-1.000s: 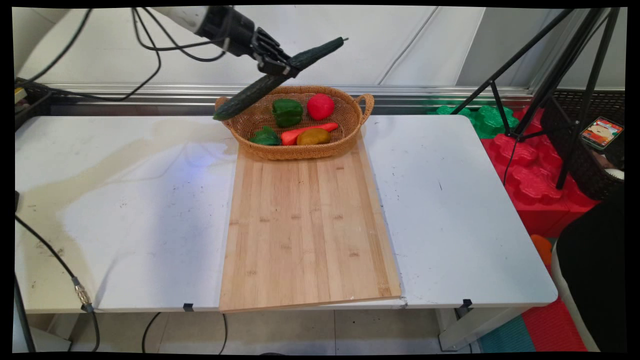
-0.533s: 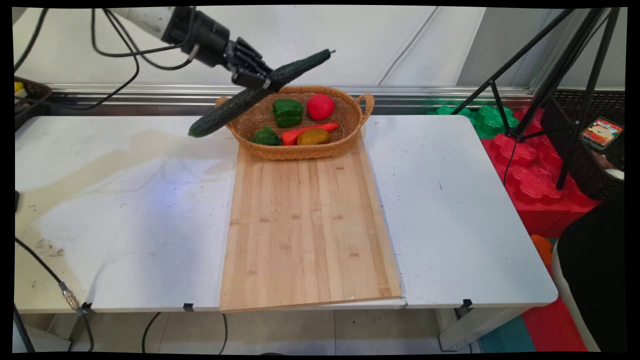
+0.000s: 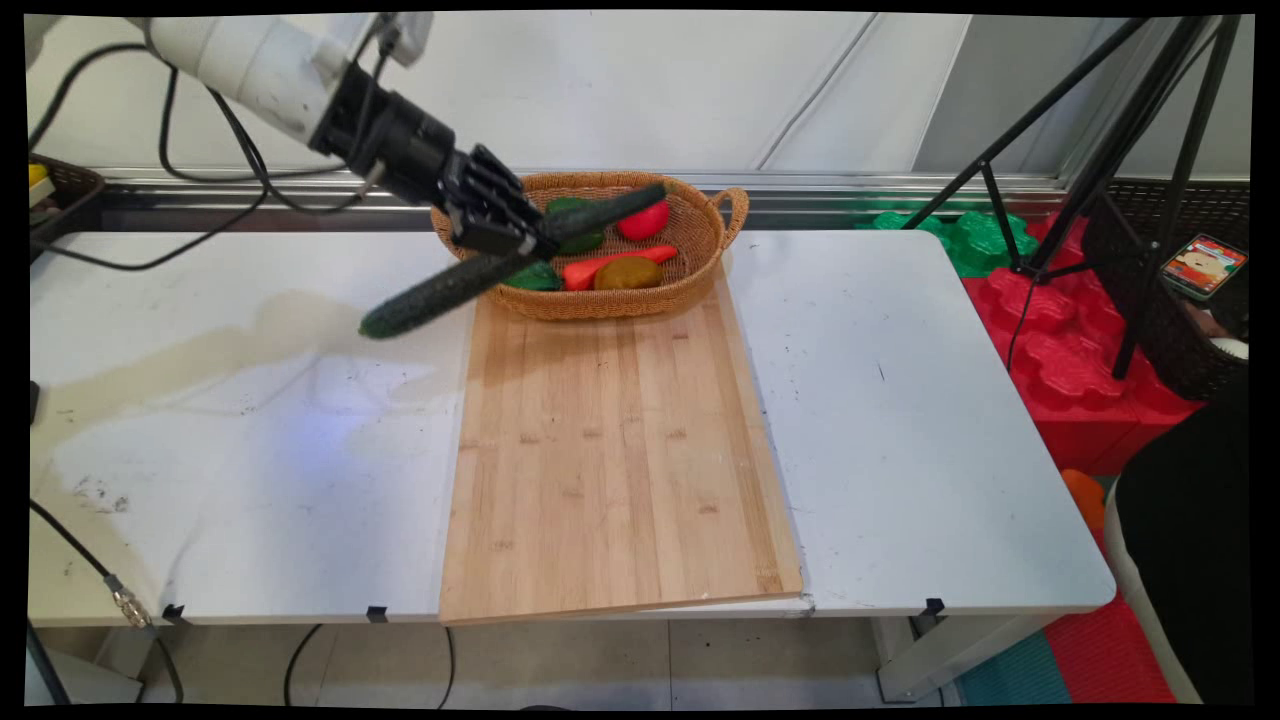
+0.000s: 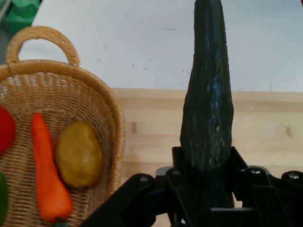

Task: Place the picked object on the cutting board

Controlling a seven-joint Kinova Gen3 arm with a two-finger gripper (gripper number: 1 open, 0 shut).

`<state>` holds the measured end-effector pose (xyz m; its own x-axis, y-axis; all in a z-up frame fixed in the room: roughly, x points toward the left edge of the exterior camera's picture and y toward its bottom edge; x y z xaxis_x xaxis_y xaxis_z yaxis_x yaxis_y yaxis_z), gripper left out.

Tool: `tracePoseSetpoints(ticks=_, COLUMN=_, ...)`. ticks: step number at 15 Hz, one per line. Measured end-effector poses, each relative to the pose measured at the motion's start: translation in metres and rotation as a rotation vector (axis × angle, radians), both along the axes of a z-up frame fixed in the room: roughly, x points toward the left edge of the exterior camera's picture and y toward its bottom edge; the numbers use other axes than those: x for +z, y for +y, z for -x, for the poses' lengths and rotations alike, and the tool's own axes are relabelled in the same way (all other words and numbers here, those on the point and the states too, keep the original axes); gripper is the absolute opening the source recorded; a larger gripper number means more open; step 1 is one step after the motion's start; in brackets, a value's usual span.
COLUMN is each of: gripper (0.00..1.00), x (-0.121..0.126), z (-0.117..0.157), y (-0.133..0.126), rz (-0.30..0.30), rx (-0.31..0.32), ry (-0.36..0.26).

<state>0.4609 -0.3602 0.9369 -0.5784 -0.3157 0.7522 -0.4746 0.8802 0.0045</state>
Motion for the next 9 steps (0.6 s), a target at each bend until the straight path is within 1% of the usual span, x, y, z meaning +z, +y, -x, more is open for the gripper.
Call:
tracePoseSetpoints(ticks=4, gripper=0.00, x=-0.026, z=0.023, y=0.006, rz=-0.024, rx=-0.011, ry=-0.032)
tracePoseSetpoints(ticks=7, gripper=0.00, x=-0.051, z=0.043, y=0.003, rz=-0.042, rx=-0.021, ry=-0.078)
tracePoseSetpoints(ticks=9, gripper=0.00, x=-0.064, z=0.054, y=0.001, rz=-0.054, rx=-0.030, ry=-0.102)
